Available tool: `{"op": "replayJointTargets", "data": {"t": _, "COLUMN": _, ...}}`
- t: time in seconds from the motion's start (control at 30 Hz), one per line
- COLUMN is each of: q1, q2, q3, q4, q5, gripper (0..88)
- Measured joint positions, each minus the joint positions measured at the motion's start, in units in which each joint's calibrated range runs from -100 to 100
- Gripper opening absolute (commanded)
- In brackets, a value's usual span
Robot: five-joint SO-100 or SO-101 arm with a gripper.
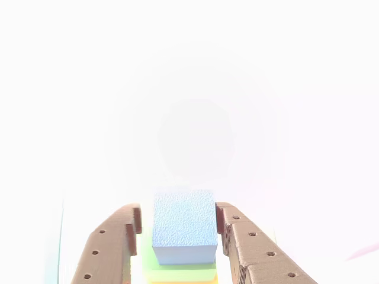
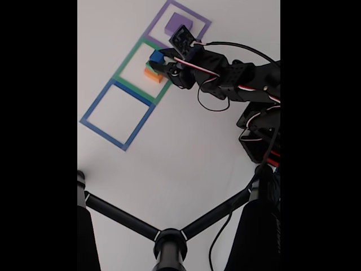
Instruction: Tower of hanoi
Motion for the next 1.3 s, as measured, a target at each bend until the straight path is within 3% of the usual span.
{"op": "replayJointTargets", "data": {"t": 0.43, "q1": 0.00, "q2": 0.34, "q3": -0.09, "q4": -0.48, "q5": 0.00, "gripper": 25.5}}
{"op": "replayJointTargets", "data": {"t": 0.57, "q1": 0.25, "q2": -3.55, "q3": -0.35, "q4": 4.57, "q5": 0.00, "gripper": 29.6}}
{"op": "replayJointTargets", "data": {"t": 0.87, "q1": 3.03, "q2": -18.83, "q3": -13.40, "q4": 36.60, "q5": 0.00, "gripper": 27.9}}
{"op": "replayJointTargets", "data": {"t": 1.1, "q1": 5.57, "q2": -22.12, "q3": -34.20, "q4": 66.13, "q5": 0.39, "gripper": 9.9}}
{"op": "replayJointTargets", "data": {"t": 1.3, "q1": 6.14, "q2": -22.12, "q3": -51.61, "q4": 85.15, "q5": 0.00, "gripper": 7.0}}
